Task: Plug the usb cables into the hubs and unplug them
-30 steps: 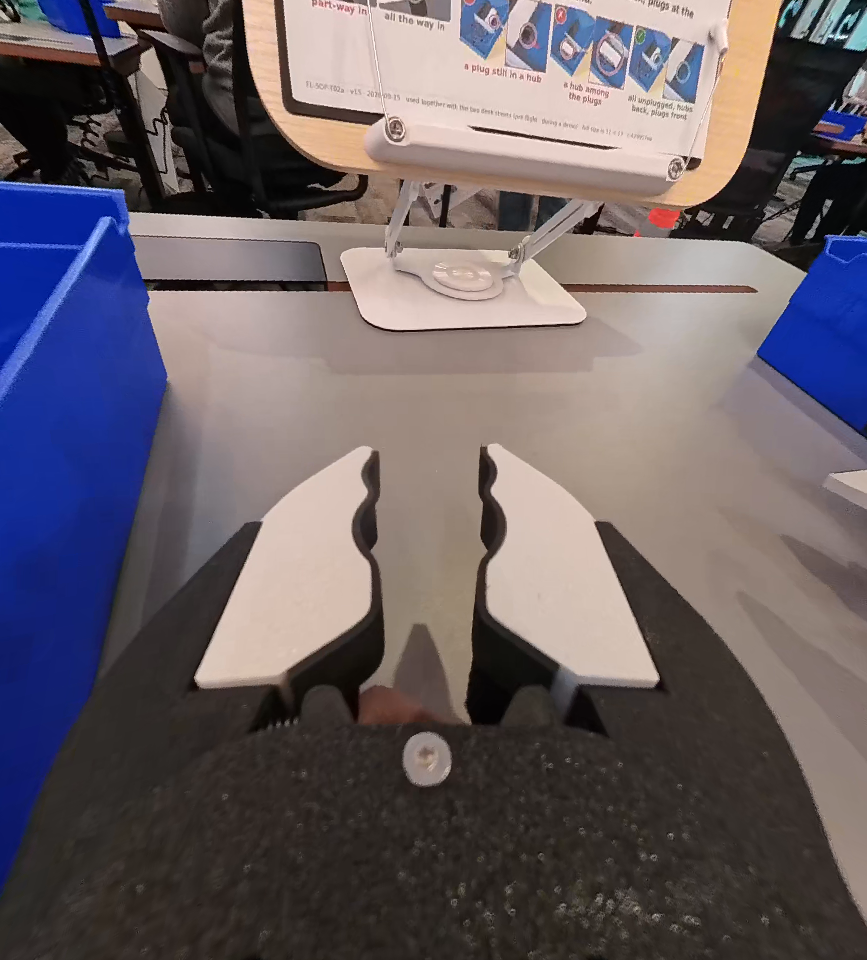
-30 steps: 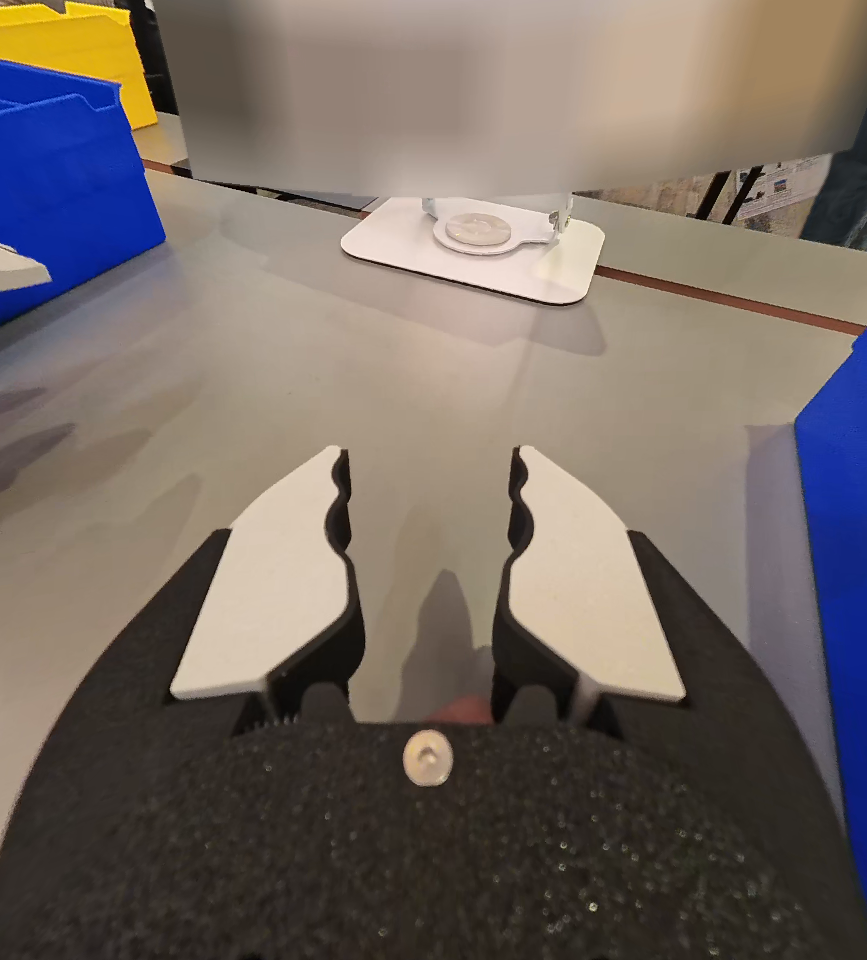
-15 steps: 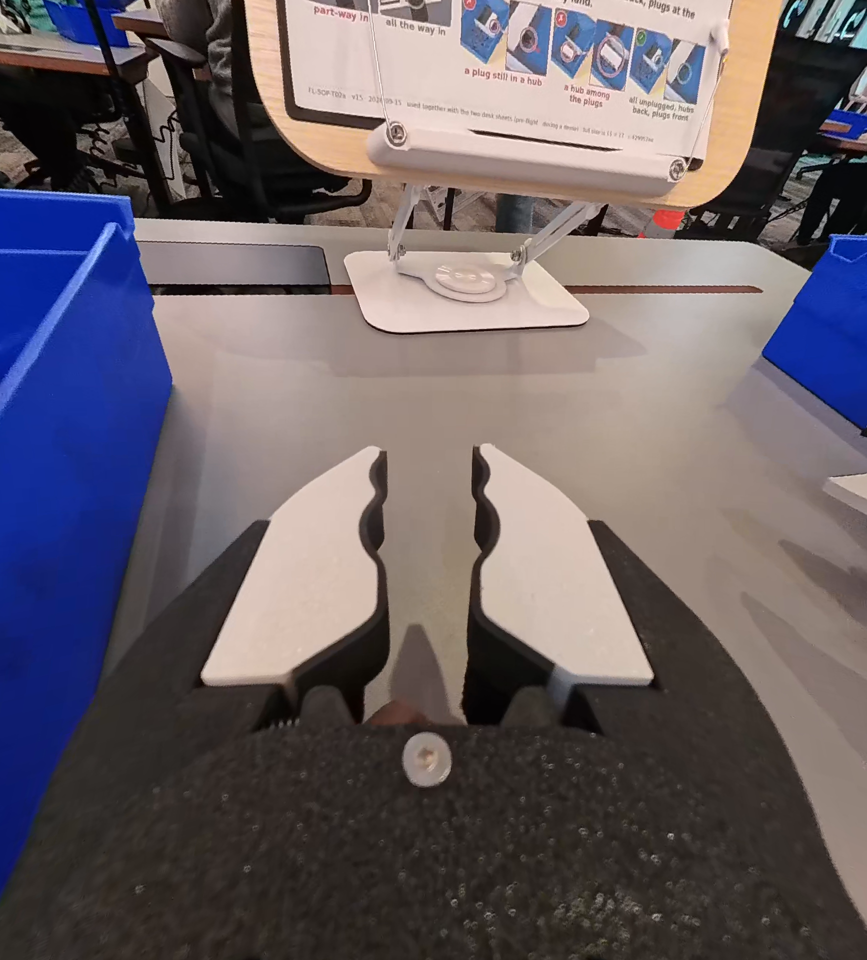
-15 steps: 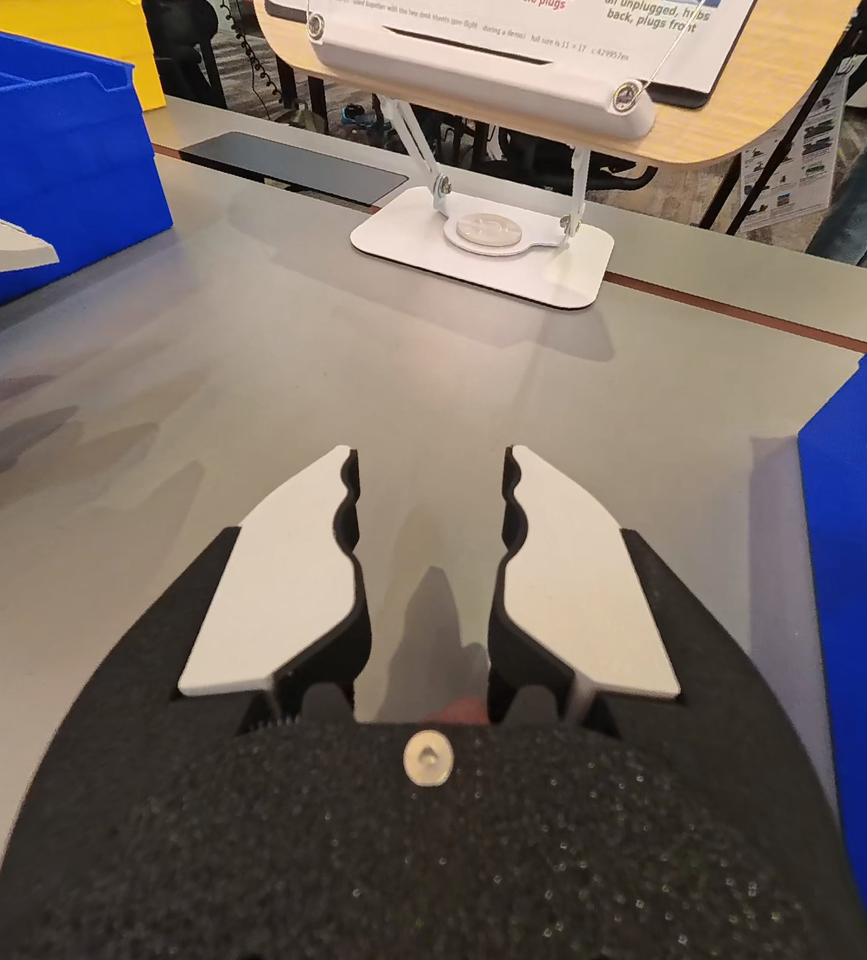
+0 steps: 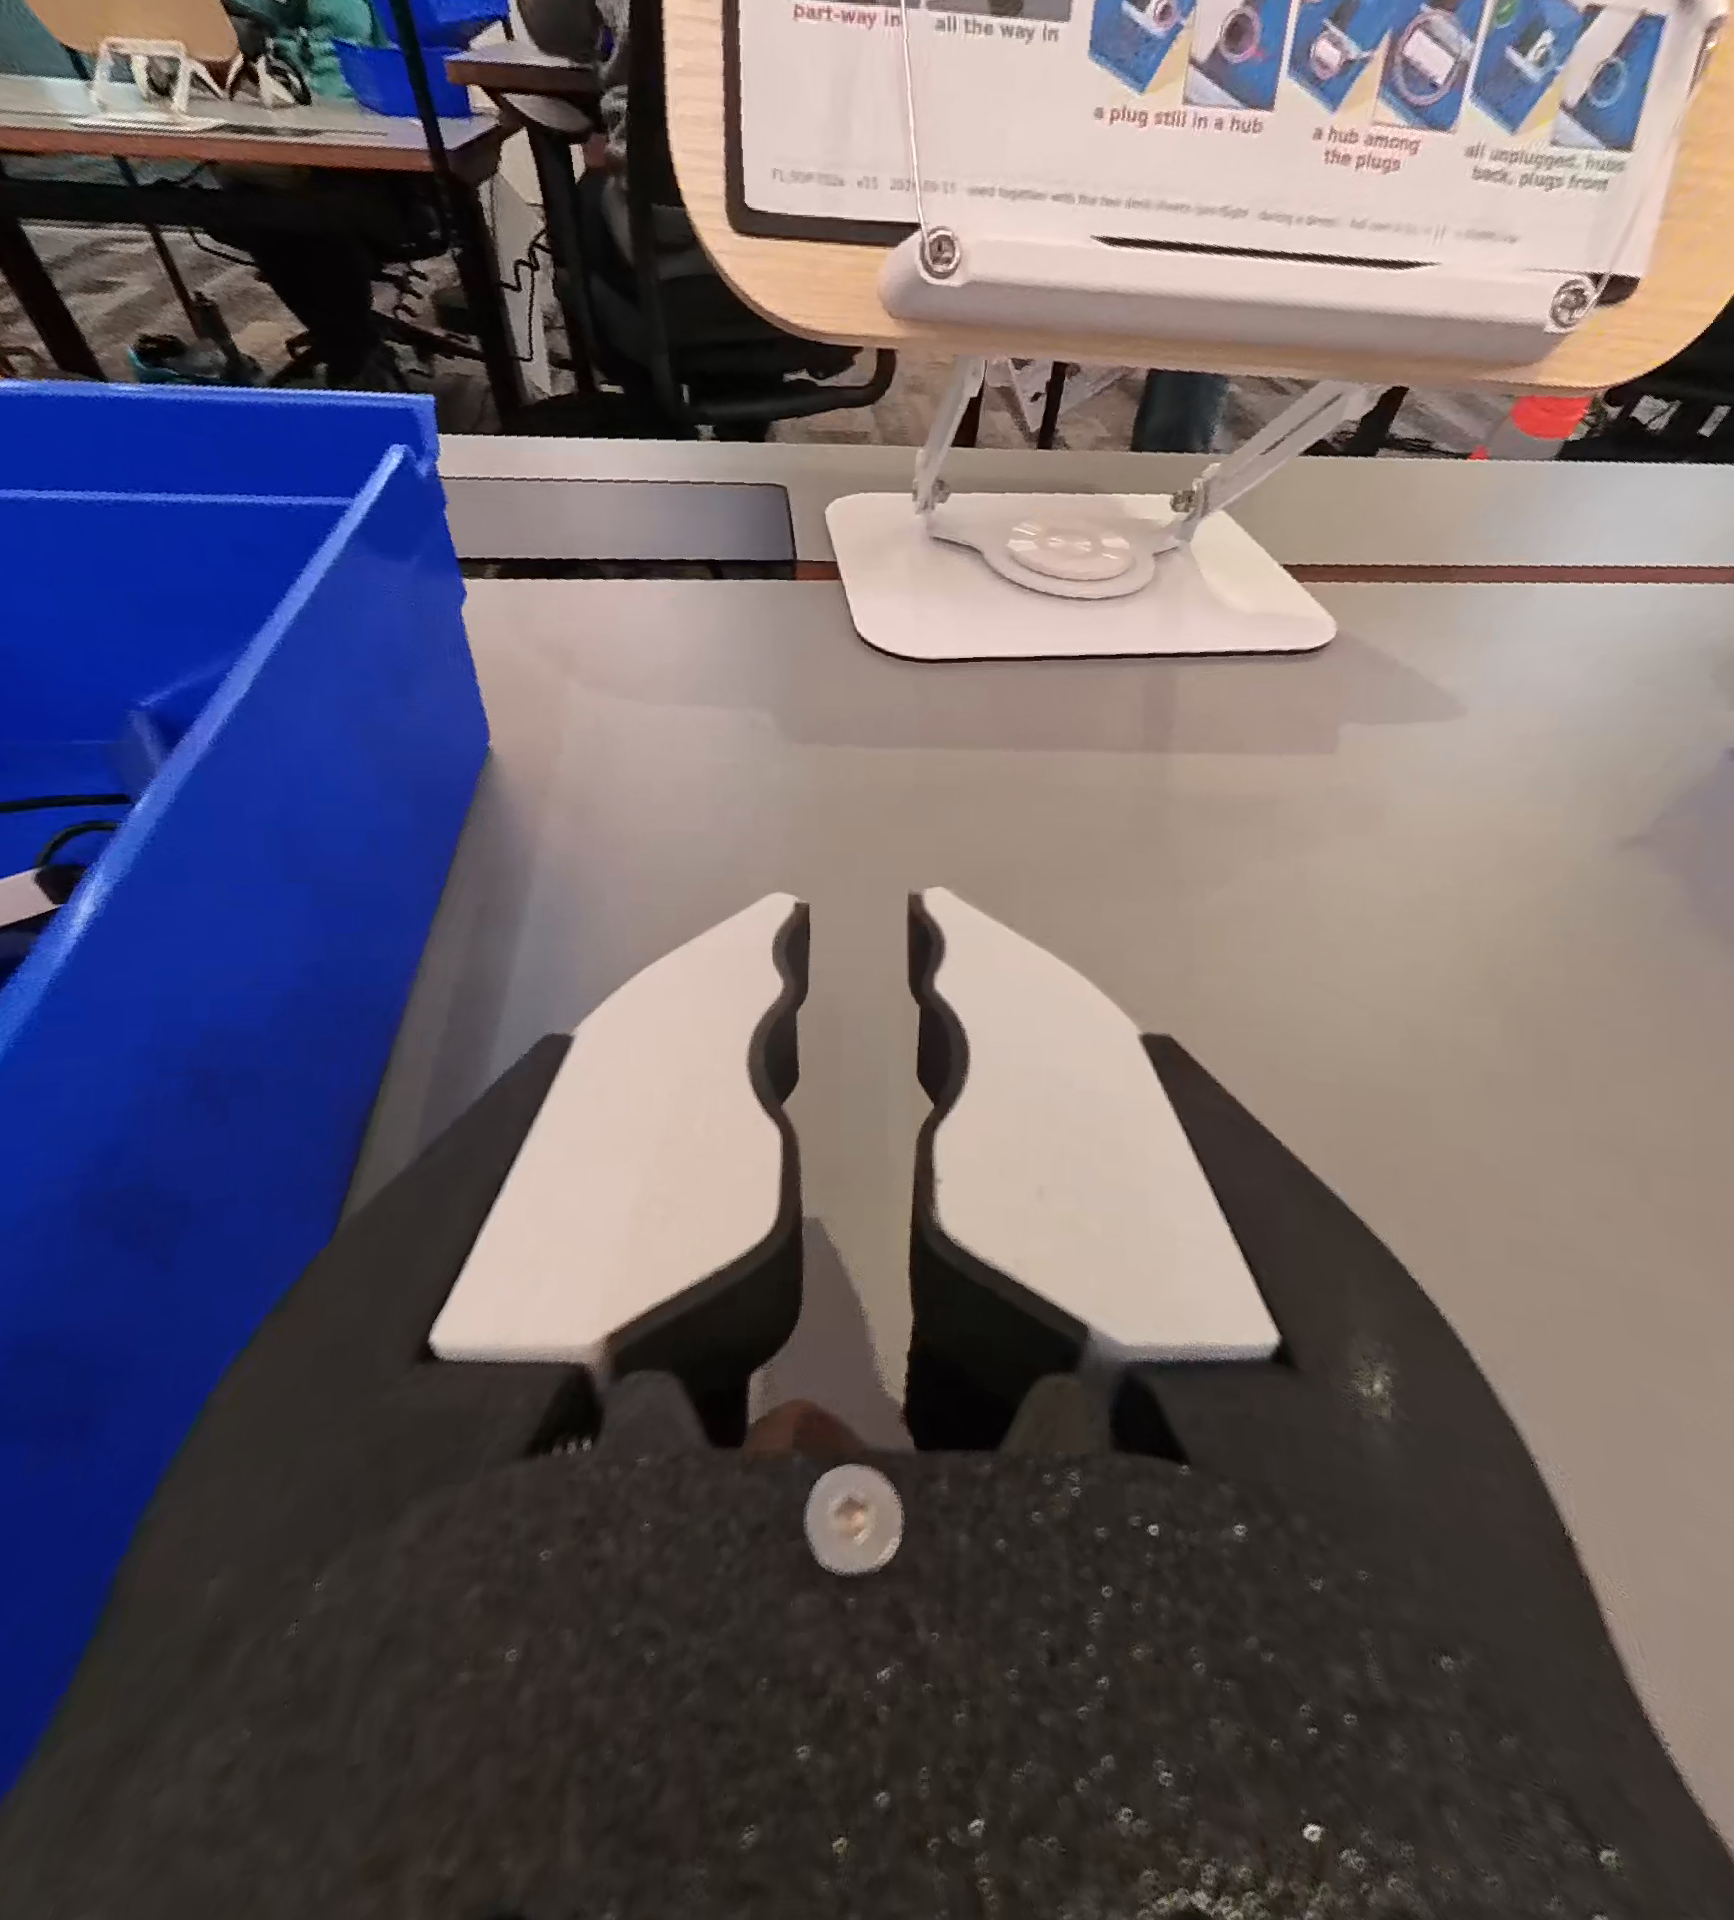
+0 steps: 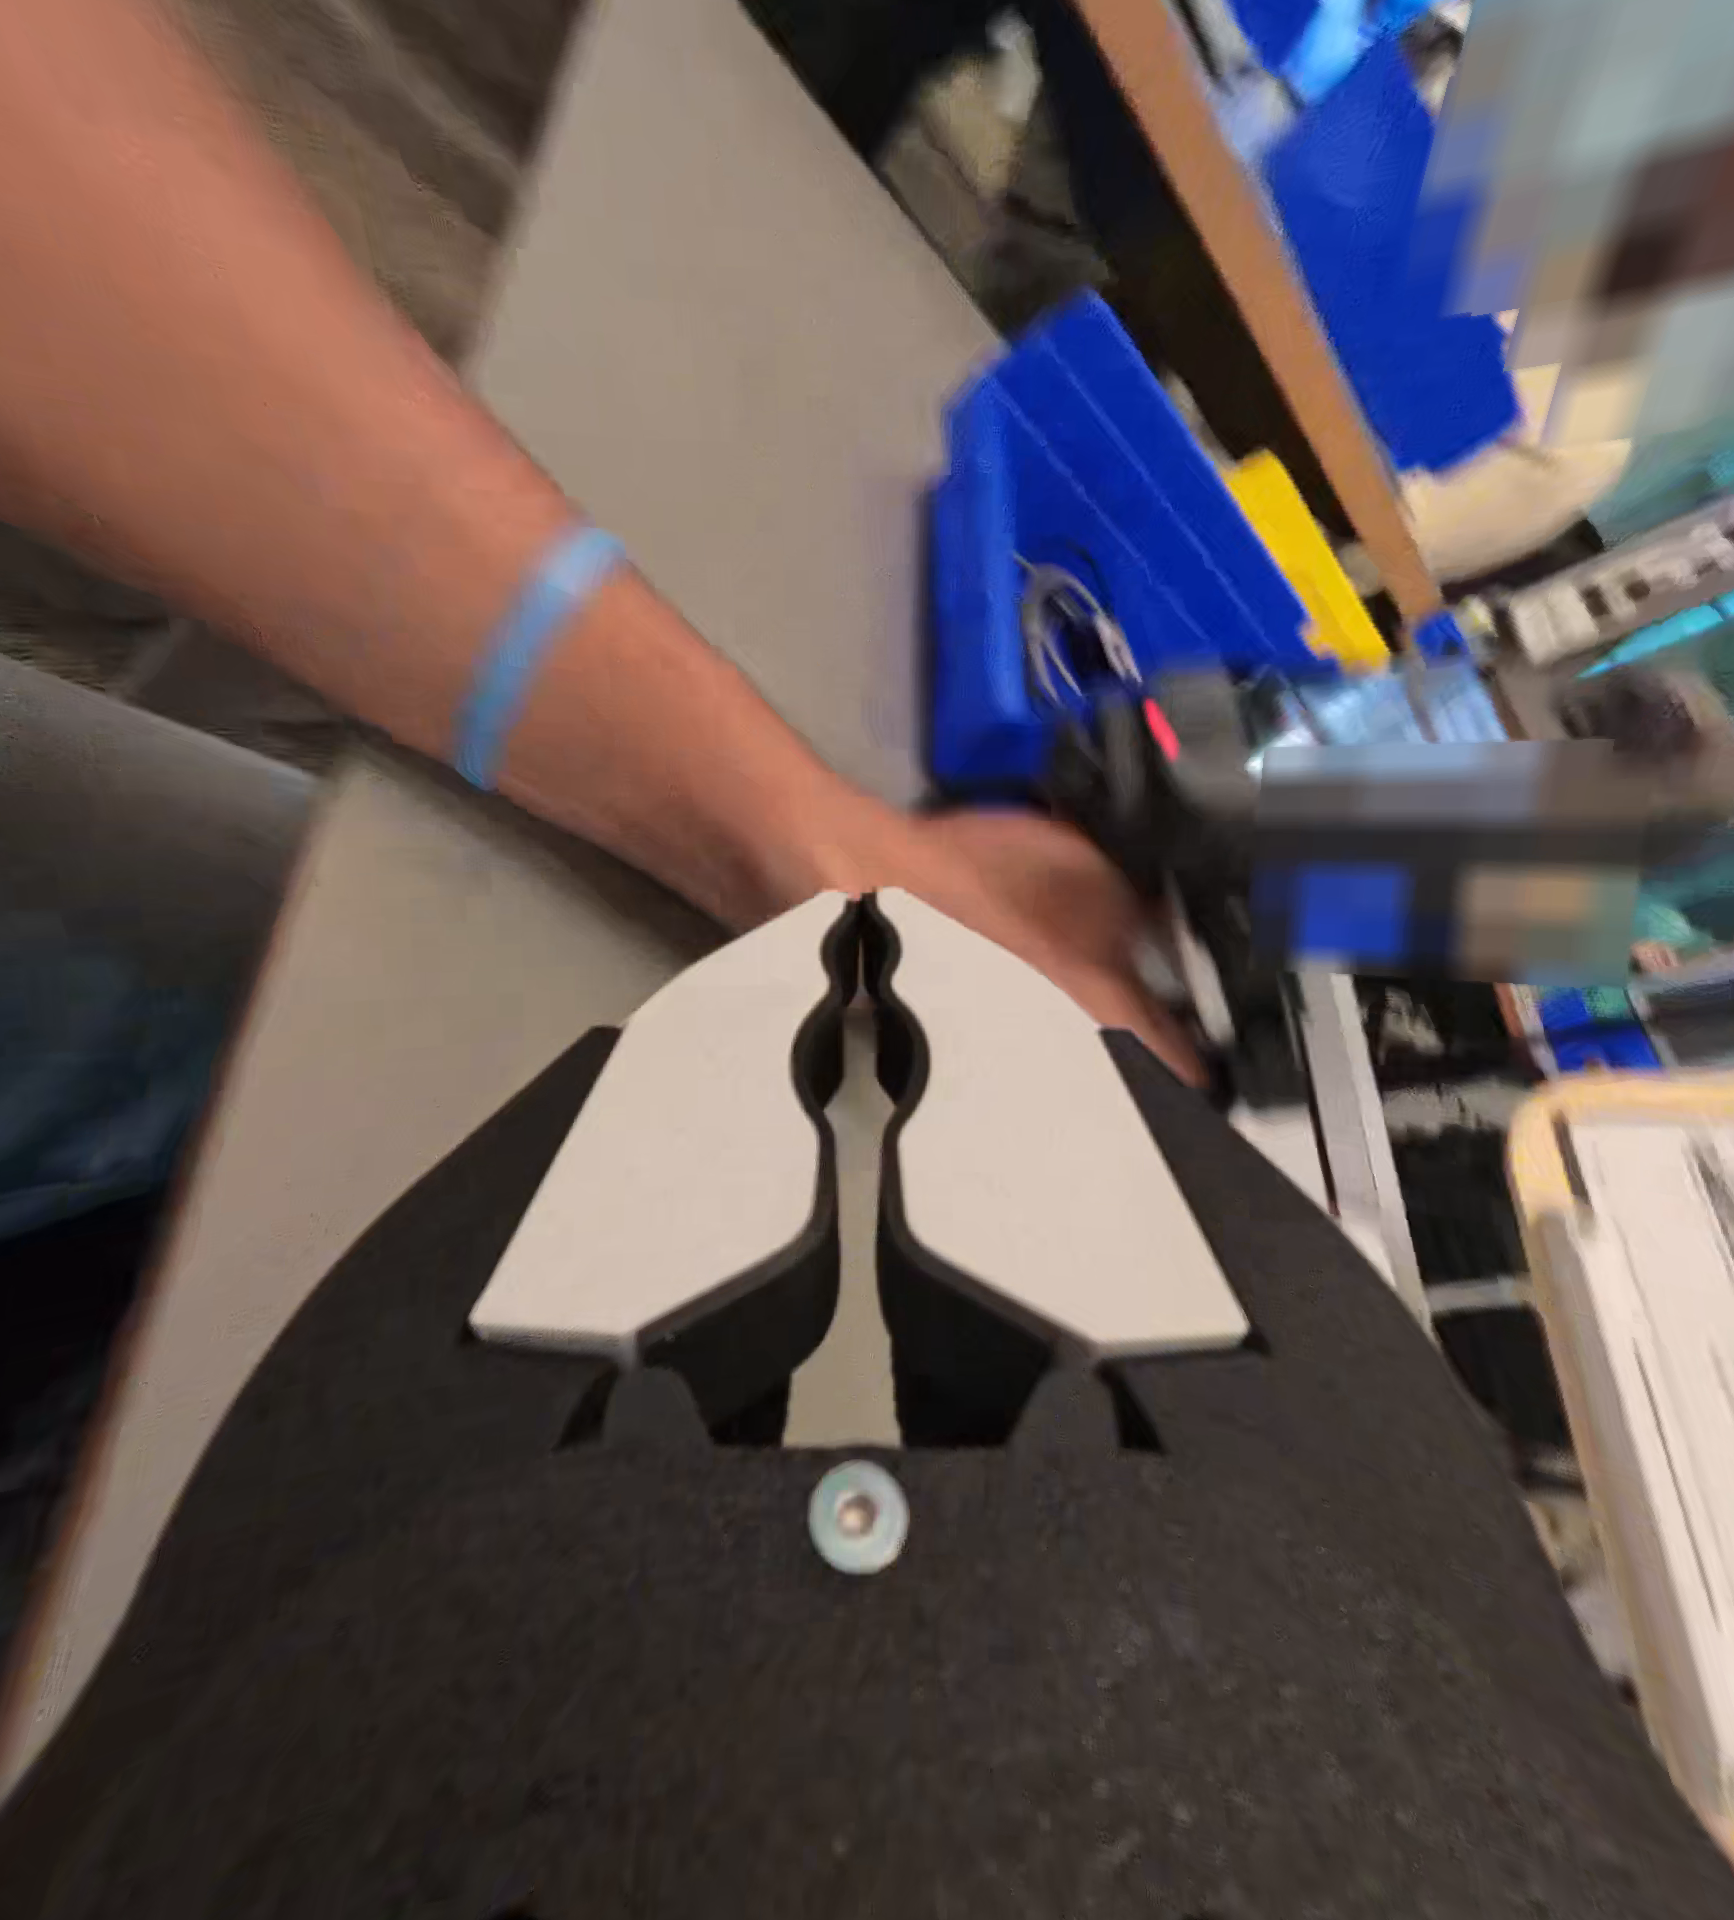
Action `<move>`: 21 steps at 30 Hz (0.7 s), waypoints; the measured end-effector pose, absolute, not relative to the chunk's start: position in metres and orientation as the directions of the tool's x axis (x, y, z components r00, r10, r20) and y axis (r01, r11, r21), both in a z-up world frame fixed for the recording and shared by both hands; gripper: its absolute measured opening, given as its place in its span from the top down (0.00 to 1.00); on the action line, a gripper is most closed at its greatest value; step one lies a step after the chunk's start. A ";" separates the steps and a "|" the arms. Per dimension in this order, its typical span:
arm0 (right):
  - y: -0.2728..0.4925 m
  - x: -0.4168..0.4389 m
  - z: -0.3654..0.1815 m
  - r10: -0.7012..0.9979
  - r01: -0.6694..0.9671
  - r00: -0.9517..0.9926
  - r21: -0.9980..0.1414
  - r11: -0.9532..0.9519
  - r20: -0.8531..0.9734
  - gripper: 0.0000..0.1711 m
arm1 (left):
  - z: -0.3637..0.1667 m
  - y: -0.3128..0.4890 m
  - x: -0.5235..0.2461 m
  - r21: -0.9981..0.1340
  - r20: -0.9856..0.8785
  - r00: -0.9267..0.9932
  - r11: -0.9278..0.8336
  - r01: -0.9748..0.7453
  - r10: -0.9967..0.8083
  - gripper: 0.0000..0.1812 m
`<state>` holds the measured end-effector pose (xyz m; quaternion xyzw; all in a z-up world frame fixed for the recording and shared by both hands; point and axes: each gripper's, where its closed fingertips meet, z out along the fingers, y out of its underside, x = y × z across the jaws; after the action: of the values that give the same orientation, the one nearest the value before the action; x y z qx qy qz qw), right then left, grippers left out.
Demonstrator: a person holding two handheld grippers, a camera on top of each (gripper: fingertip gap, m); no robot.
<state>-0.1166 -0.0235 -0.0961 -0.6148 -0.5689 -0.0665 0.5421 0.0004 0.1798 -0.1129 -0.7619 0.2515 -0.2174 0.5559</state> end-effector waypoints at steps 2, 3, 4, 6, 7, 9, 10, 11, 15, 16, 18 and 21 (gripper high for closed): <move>-0.027 -0.149 -0.097 0.638 0.763 0.306 -0.583 0.278 0.706 1.00 | -0.113 0.180 -0.001 -0.957 0.041 0.787 -0.249 -0.146 -0.616 0.91; -0.024 -0.156 -0.101 0.647 0.773 0.296 -0.574 0.271 0.703 1.00 | -0.112 0.181 -0.002 -0.958 0.034 0.791 -0.244 -0.148 -0.611 0.92; -0.019 -0.159 -0.103 0.648 0.786 0.287 -0.560 0.262 0.706 1.00 | -0.111 0.180 -0.003 -0.960 0.028 0.793 -0.237 -0.148 -0.609 0.93; -0.010 -0.162 -0.099 0.618 0.790 0.289 -0.546 0.277 0.731 1.00 | -0.110 0.179 -0.003 -0.963 0.016 0.793 -0.223 -0.152 -0.609 0.94; -0.008 -0.164 -0.097 0.622 0.785 0.293 -0.554 0.278 0.727 1.00 | -0.110 0.179 -0.003 -0.964 0.008 0.792 -0.216 -0.157 -0.610 0.94; -0.007 -0.168 -0.096 0.637 0.780 0.296 -0.565 0.270 0.712 1.00 | -0.110 0.178 -0.002 -0.964 -0.010 0.791 -0.205 -0.170 -0.611 0.94; -0.006 -0.170 -0.094 0.630 0.781 0.293 -0.560 0.275 0.719 1.00 | -0.109 0.178 -0.002 -0.964 -0.019 0.792 -0.199 -0.176 -0.610 0.94; -0.004 -0.171 -0.093 0.622 0.785 0.291 -0.553 0.280 0.727 1.00 | -0.109 0.177 -0.001 -0.964 -0.026 0.791 -0.194 -0.181 -0.612 0.94; 0.001 -0.170 -0.098 0.638 0.796 0.298 -0.554 0.245 0.710 1.00 | -0.109 0.176 0.000 -0.963 -0.042 0.790 -0.185 -0.194 -0.611 0.94; 0.000 -0.170 -0.095 0.619 0.795 0.298 -0.548 0.260 0.727 1.00 | -0.110 0.177 0.000 -0.963 -0.046 0.790 -0.183 -0.197 -0.611 0.94; -0.008 -0.172 -0.087 0.600 0.785 0.290 -0.544 0.296 0.745 1.00 | -0.109 0.176 0.001 -0.964 -0.048 0.788 -0.179 -0.199 -0.614 0.93; -0.013 -0.170 -0.081 0.587 0.784 0.305 -0.548 0.293 0.750 1.00 | -0.110 0.175 0.002 -0.961 -0.062 0.783 -0.174 -0.214 -0.619 0.93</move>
<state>-0.1696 -0.0131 -0.0813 -0.5881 -0.5827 -0.0889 0.5538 0.0024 0.1752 -0.1101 -0.7459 0.2789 -0.1749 0.5790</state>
